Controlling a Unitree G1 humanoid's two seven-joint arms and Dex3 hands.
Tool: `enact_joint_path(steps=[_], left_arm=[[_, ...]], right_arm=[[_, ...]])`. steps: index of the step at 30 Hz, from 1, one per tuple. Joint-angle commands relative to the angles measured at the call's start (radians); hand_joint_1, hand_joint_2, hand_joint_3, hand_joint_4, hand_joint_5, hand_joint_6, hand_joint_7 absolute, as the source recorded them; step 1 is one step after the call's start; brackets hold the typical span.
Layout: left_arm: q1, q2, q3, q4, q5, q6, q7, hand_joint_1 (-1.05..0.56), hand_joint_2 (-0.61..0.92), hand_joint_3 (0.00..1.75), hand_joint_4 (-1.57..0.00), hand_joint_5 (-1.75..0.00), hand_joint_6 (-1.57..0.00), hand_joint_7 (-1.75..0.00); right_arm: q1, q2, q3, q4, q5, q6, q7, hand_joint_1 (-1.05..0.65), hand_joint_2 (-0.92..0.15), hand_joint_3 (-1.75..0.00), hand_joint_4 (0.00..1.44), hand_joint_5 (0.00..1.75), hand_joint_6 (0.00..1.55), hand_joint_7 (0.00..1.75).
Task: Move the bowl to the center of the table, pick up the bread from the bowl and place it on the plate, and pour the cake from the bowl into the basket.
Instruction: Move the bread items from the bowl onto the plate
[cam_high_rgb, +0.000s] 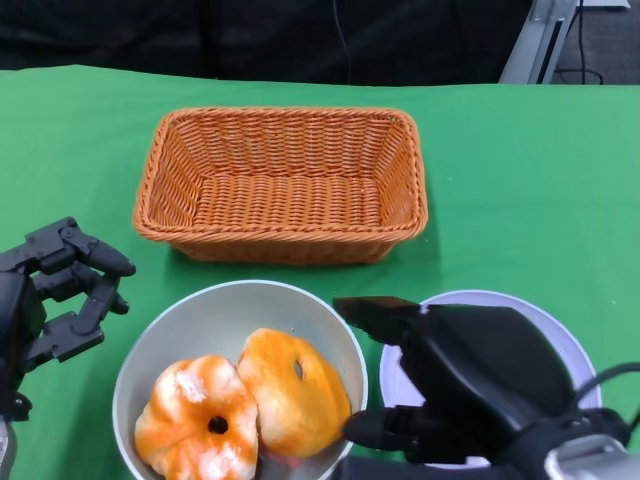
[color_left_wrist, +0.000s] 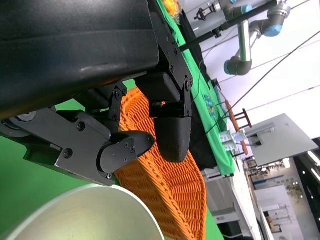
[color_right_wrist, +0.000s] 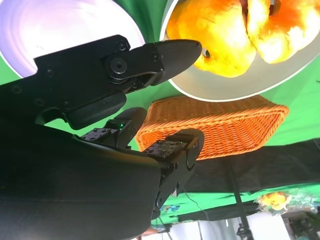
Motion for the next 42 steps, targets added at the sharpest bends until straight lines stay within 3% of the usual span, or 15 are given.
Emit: enact_joint_path(steps=[1,9,23,32,42], left_arm=[[-0.005,0.012,0.001,0.006,-0.004,-0.004,0.012,-0.09,0.69,0.83,-0.77,-1.47,-0.77,-1.23],[-0.003,0.011,-0.002,-0.003,-0.008,0.001,0.013,-0.08,0.68,0.83,-0.77,-1.47,-0.77,-1.22],[-0.014,0.018,-0.004,0.019,-0.022,-0.004,-0.011,-0.07,0.69,0.85,-0.76,-1.49,-0.75,-1.24],[-0.010,0.013,-0.014,0.013,-0.011,-0.010,-0.003,-0.11,0.68,0.82,-0.77,-1.50,-0.75,-1.24],[0.020,-0.008,-0.032,-0.043,0.006,0.000,0.034,-0.11,0.69,0.81,-0.78,-1.50,-0.76,-1.24]], right_arm=[[0.017,0.096,0.073,0.024,-0.040,0.000,-0.012,-0.89,-0.92,-0.22,0.54,0.20,0.38,0.00],[0.002,0.115,0.088,0.075,-0.026,0.014,-0.003,-0.92,-0.92,-0.27,0.54,0.15,0.34,0.00],[-0.030,0.115,0.118,0.059,0.002,0.026,0.096,-0.93,-0.92,-0.31,0.57,0.12,0.32,0.00],[-0.039,0.103,0.154,0.084,-0.004,0.021,0.103,-0.95,-0.92,-0.32,0.56,0.09,0.33,0.00],[-0.063,0.083,0.137,0.139,0.030,0.029,0.154,-0.94,-0.92,-0.37,0.47,0.02,0.29,0.00]])
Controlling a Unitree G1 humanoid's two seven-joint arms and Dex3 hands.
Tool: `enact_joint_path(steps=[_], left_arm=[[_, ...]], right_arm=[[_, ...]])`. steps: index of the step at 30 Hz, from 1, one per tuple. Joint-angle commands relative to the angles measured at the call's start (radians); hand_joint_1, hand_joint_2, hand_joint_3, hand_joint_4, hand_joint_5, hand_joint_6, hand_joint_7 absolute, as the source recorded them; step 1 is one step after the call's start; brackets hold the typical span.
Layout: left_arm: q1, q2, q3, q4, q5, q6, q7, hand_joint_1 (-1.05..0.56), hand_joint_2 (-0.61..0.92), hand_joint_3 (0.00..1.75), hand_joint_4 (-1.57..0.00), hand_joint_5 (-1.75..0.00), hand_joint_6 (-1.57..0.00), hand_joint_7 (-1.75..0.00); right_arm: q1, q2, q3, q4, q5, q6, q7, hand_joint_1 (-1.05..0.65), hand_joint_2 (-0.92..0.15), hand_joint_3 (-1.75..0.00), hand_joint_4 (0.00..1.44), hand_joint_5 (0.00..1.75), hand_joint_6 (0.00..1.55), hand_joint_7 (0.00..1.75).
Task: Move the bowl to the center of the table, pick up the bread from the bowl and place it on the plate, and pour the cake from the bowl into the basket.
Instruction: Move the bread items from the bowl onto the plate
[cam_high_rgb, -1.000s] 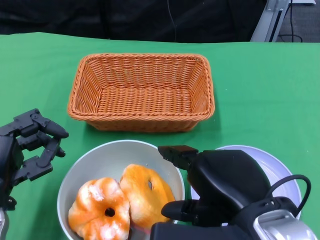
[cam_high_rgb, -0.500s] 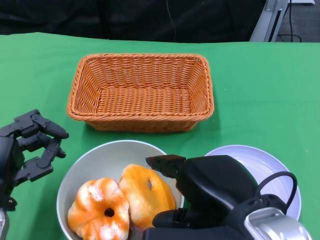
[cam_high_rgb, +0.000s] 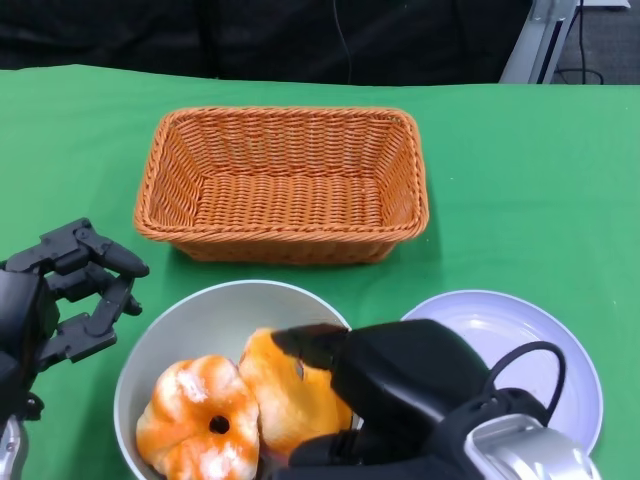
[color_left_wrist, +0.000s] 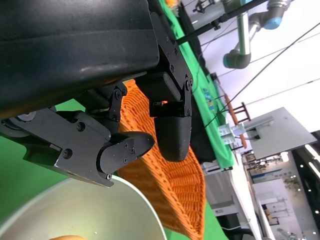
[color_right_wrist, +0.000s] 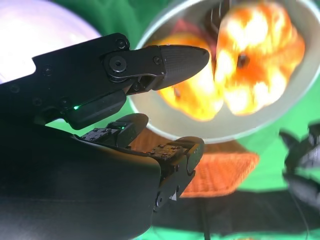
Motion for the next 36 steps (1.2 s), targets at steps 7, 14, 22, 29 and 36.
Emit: enact_joint_path(steps=[7,14,22,29,36], left_arm=[[0.036,-0.009,-0.011,-0.060,0.014,0.002,0.040,-0.08,0.70,0.85,-0.76,-1.51,-0.75,-1.26],[0.050,-0.013,-0.020,-0.089,0.022,0.020,0.056,-0.10,0.69,0.84,-0.76,-1.51,-0.76,-1.26],[0.049,-0.010,-0.025,-0.081,0.029,0.015,0.064,-0.11,0.69,0.84,-0.77,-1.48,-0.77,-1.25],[0.045,-0.009,-0.026,-0.073,0.036,0.013,0.073,-0.12,0.69,0.82,-0.79,-1.48,-0.77,-1.24],[0.046,-0.008,-0.028,-0.083,0.040,0.027,0.076,-0.13,0.68,0.83,-0.78,-1.50,-0.77,-1.25]], right_arm=[[0.011,0.037,0.037,0.089,0.044,0.001,0.023,-0.95,-0.92,-0.38,0.51,0.04,0.28,0.00],[0.001,0.034,0.050,0.164,0.062,-0.001,-0.063,-0.96,-0.92,-0.37,0.50,0.03,0.28,0.00],[0.003,0.044,0.076,0.242,0.056,-0.013,-0.259,-0.95,-0.92,-0.35,0.52,0.03,0.33,0.02],[-0.004,0.042,0.095,0.278,0.046,-0.013,-0.374,-0.88,-0.92,-0.32,0.53,0.03,0.35,0.02],[-0.004,0.041,0.127,0.281,-0.023,-0.006,-0.447,-0.86,-0.92,-0.29,0.54,0.03,0.40,0.03]])
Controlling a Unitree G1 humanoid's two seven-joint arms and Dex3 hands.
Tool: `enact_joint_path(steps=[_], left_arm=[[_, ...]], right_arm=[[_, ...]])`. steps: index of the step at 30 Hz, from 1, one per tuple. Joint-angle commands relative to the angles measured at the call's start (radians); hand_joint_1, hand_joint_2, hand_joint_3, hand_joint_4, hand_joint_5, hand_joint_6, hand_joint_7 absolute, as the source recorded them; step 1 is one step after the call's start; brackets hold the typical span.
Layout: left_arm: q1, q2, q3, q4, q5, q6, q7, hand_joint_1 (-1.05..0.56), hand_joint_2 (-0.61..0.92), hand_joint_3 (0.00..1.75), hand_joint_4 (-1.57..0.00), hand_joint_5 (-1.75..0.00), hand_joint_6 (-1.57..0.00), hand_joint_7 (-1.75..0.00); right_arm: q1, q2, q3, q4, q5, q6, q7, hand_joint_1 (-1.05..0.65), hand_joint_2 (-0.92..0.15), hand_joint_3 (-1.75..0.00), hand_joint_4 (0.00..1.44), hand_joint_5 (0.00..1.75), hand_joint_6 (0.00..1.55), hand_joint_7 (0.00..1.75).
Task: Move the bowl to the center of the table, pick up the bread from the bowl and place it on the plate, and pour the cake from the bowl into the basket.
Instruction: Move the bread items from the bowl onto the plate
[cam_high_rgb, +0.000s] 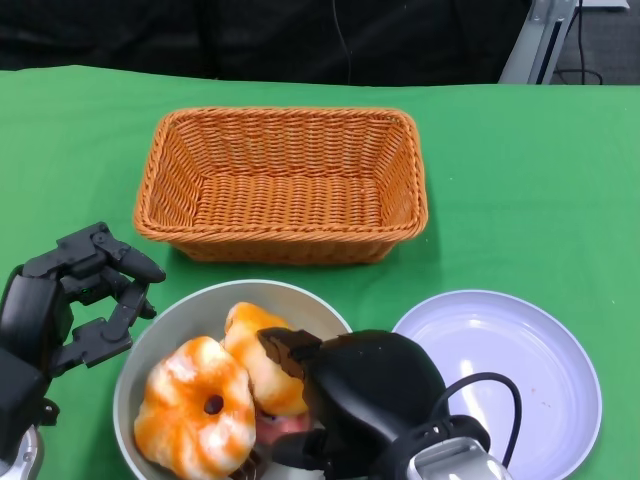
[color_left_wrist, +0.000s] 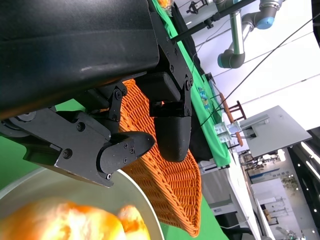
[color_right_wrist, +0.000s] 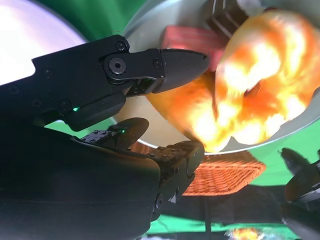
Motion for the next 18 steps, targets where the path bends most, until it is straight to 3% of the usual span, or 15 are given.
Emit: enact_joint_path(steps=[1,10,18], left_arm=[[0.007,0.011,0.005,-0.009,0.007,0.004,0.020,-0.13,0.67,0.84,-0.78,-1.51,-0.77,-1.26],[-0.008,0.014,0.004,0.026,-0.001,-0.014,0.009,-0.13,0.69,0.82,-0.75,-1.61,-0.76,-1.28],[-0.013,0.014,0.002,0.040,0.000,-0.029,0.008,-0.13,0.71,0.78,-0.73,-1.62,-0.76,-1.26]], right_arm=[[0.020,0.044,0.053,-0.003,-0.045,0.004,-0.042,-0.86,-0.92,-0.28,0.55,0.04,0.41,0.03],[0.011,0.034,0.075,0.016,-0.135,-0.005,-0.123,-0.86,-0.92,-0.24,0.60,0.05,0.45,0.03],[-0.010,0.038,0.068,0.060,-0.134,-0.005,-0.109,-0.86,-0.92,-0.21,0.57,0.03,0.44,0.01]])
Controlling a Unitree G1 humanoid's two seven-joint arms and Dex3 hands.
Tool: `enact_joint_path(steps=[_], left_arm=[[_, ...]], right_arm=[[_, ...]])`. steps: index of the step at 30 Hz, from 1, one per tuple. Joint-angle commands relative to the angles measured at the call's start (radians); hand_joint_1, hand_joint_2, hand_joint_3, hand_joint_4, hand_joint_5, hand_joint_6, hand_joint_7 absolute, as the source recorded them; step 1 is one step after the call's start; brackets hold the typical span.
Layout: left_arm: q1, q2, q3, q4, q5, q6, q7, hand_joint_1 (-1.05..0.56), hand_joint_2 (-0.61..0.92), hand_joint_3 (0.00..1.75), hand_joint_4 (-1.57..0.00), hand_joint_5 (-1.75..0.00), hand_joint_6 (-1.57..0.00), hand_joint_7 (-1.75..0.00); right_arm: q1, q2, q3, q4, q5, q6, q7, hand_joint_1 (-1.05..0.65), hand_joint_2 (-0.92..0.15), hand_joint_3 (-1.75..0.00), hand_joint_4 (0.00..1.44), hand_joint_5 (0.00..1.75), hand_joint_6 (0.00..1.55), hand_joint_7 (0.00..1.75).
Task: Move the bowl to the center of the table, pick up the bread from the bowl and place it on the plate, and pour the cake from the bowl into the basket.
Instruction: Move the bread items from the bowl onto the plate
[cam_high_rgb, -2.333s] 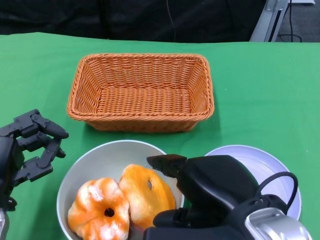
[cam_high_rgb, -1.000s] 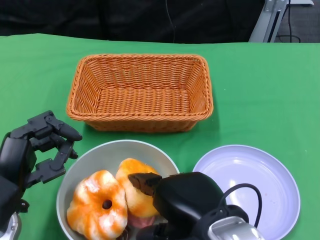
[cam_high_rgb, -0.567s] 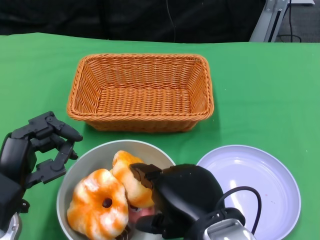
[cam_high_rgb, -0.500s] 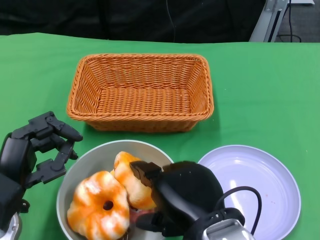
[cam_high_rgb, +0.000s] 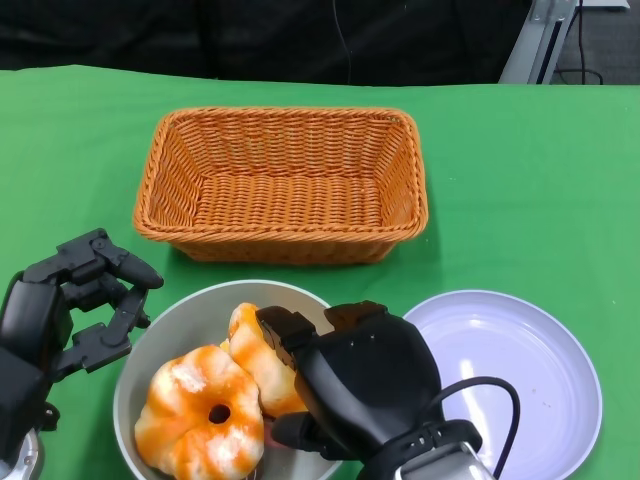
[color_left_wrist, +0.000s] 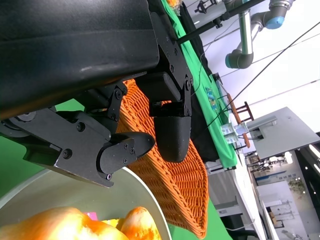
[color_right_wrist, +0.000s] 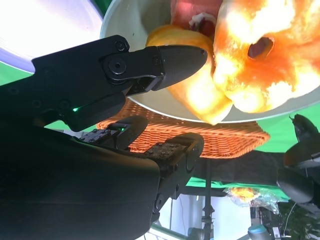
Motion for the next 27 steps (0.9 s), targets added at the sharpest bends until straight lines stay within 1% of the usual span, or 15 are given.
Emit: enact_joint_path(steps=[1,6,11,14,17,24,27], left_arm=[[-0.012,0.013,0.003,0.011,-0.003,-0.024,0.000,-0.13,0.71,0.78,-0.74,-1.61,-0.76,-1.27],[-0.012,0.012,0.002,0.014,0.000,-0.026,0.004,-0.13,0.72,0.77,-0.77,-1.55,-0.77,-1.25],[-0.017,0.017,0.001,0.027,0.000,-0.044,-0.002,-0.13,0.71,0.77,-0.77,-1.52,-0.77,-1.25],[-0.015,0.016,0.001,0.023,0.000,-0.037,0.005,-0.14,0.71,0.76,-0.78,-1.53,-0.77,-1.25],[-0.015,0.014,0.001,0.021,-0.005,-0.030,0.004,-0.14,0.70,0.76,-0.78,-1.54,-0.78,-1.25],[-0.023,0.018,0.002,0.041,-0.008,-0.051,-0.005,-0.14,0.72,0.75,-0.78,-1.57,-0.77,-1.25],[-0.025,0.020,0.003,0.047,-0.012,-0.054,-0.009,-0.13,0.73,0.74,-0.79,-1.56,-0.78,-1.25]], right_arm=[[0.007,0.042,0.024,0.024,-0.005,0.000,0.013,-0.86,-0.92,-0.21,0.56,0.03,0.43,0.00],[-0.020,0.047,0.010,0.067,0.030,-0.002,0.063,-0.87,-0.92,-0.23,0.54,0.01,0.37,0.00],[-0.056,0.063,0.016,0.143,0.016,0.013,0.042,-0.87,-0.92,-0.25,0.53,0.01,0.35,0.00],[-0.078,0.078,0.017,0.199,0.021,0.021,-0.018,-0.85,-0.92,-0.26,0.52,0.00,0.34,0.00],[-0.087,0.081,0.022,0.232,0.021,0.028,-0.079,-0.83,-0.92,-0.28,0.52,0.00,0.34,0.00],[-0.094,0.089,0.018,0.261,0.046,0.037,-0.178,-0.75,-0.92,-0.22,0.60,0.04,0.39,0.02],[-0.097,0.095,0.012,0.270,0.073,0.034,-0.220,-0.69,-0.92,-0.18,0.70,0.09,0.47,0.04]])
